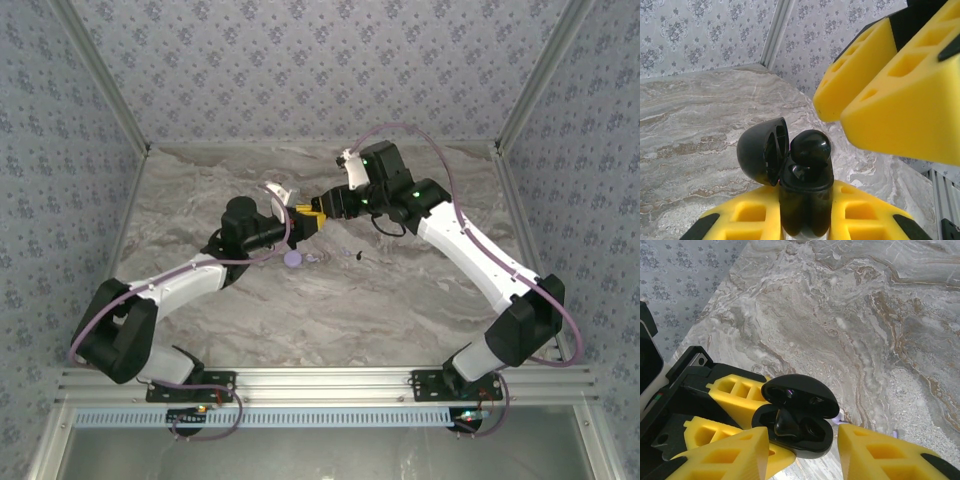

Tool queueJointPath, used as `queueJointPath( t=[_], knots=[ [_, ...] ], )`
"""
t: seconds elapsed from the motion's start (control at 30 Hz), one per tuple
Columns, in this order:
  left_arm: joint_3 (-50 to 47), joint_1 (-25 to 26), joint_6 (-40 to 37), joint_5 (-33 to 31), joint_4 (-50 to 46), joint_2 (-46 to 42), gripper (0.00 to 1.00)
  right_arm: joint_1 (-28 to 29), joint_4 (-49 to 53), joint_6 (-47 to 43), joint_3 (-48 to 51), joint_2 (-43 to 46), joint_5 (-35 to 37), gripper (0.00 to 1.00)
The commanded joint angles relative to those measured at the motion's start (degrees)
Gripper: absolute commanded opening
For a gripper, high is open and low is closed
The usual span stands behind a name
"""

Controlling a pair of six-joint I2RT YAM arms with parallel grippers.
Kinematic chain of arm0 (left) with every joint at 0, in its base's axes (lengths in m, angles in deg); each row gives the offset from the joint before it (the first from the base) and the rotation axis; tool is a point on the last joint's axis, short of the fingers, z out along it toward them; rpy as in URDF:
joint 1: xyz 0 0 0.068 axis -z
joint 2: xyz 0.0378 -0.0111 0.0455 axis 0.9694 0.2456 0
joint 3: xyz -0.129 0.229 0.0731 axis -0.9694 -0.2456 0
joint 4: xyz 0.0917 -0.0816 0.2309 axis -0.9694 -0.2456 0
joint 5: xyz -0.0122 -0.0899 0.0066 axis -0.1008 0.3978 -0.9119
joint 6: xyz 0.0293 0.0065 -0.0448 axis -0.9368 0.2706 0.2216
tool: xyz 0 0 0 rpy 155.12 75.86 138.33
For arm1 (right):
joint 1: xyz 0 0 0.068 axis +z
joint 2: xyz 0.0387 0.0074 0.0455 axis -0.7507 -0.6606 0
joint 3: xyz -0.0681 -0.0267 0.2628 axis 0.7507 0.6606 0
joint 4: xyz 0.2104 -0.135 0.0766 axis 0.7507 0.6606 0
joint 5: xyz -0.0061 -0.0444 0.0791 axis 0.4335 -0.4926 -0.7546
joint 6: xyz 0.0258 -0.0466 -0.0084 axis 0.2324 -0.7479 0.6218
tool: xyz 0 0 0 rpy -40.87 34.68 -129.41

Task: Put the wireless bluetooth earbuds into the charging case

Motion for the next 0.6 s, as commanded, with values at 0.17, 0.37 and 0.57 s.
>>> queueJointPath(
  t=[0.17, 0.37, 0.57],
  knots=[
    [1.36, 0.85, -2.57, 1.63, -0.31, -2.33, 0.19, -0.14, 4.09, -0.30, -3.01, -2.09, 1.49, 0.44],
    [1.45, 0.84, -3.09, 1.68, -0.77, -2.43, 0.19, 0.01, 5.72, -0.38, -4.09, -3.17, 2.31, 0.44],
    [1.62, 0.88, -3.65, 1.17, -1.53, -2.43, 0.19, 0.30, 8.69, -0.17, -6.07, -4.49, 4.84, 0.44]
  ],
)
